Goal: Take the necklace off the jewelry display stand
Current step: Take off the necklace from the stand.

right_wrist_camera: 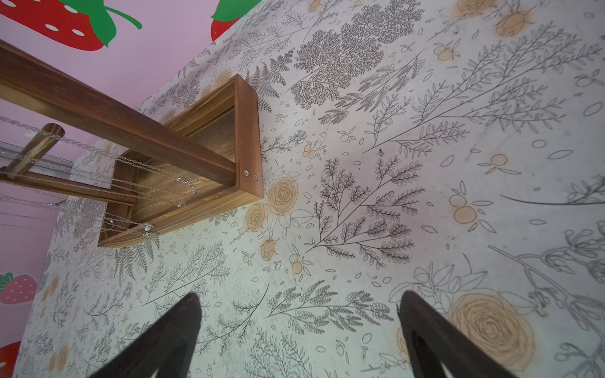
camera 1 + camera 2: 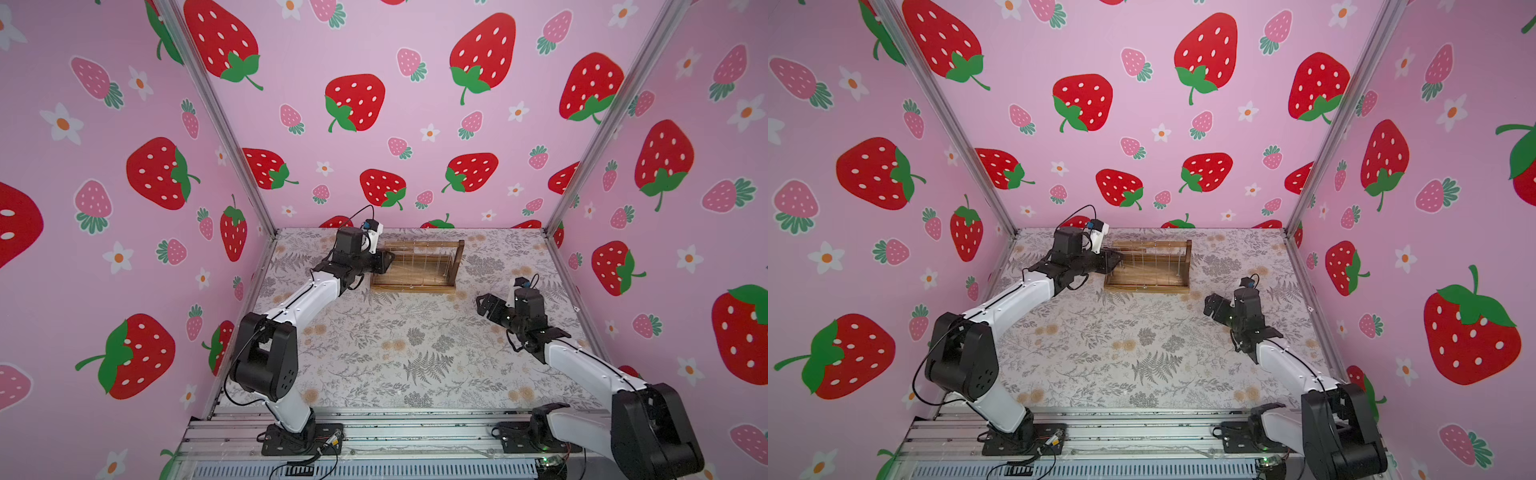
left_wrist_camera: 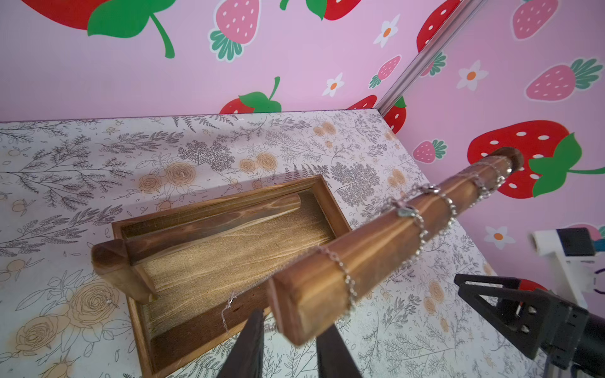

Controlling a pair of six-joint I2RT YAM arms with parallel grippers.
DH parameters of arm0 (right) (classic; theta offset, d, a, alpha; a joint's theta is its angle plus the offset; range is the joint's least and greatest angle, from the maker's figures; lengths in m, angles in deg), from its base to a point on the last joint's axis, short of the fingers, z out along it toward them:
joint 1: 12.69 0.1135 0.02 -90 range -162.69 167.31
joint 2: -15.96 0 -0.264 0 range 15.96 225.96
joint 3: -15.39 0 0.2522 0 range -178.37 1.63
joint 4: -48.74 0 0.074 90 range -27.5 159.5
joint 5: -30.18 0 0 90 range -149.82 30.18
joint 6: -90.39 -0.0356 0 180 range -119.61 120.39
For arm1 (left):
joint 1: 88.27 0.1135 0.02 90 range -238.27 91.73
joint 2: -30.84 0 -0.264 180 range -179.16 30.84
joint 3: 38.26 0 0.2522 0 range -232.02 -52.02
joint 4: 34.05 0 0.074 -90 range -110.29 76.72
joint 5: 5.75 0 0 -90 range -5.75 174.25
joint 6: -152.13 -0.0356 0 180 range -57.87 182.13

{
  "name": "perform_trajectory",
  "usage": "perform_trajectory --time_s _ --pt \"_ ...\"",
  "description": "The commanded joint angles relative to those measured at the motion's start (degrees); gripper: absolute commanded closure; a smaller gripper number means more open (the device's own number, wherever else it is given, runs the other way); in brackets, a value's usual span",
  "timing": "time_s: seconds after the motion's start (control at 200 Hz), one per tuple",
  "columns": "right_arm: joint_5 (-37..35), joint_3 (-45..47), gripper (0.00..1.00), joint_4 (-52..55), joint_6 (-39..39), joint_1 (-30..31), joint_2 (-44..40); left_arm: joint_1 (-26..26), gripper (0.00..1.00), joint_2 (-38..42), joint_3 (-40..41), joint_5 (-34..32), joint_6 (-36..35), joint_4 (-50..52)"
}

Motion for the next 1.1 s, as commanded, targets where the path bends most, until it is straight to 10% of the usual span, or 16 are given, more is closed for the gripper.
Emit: perform_trajectory --time_s 0.0,1.096 --pt "0.8 -1.5 0.05 0.7 -0.4 -0.5 0.0 -0.8 0.73 -1.4 -2.4 -2.1 -0.4 0.3" --pt "1.6 -1.0 0.06 -0.1 -0.8 -1.1 -0.1 -2.4 1.0 2.1 0.9 -8.2 -1.2 -1.6"
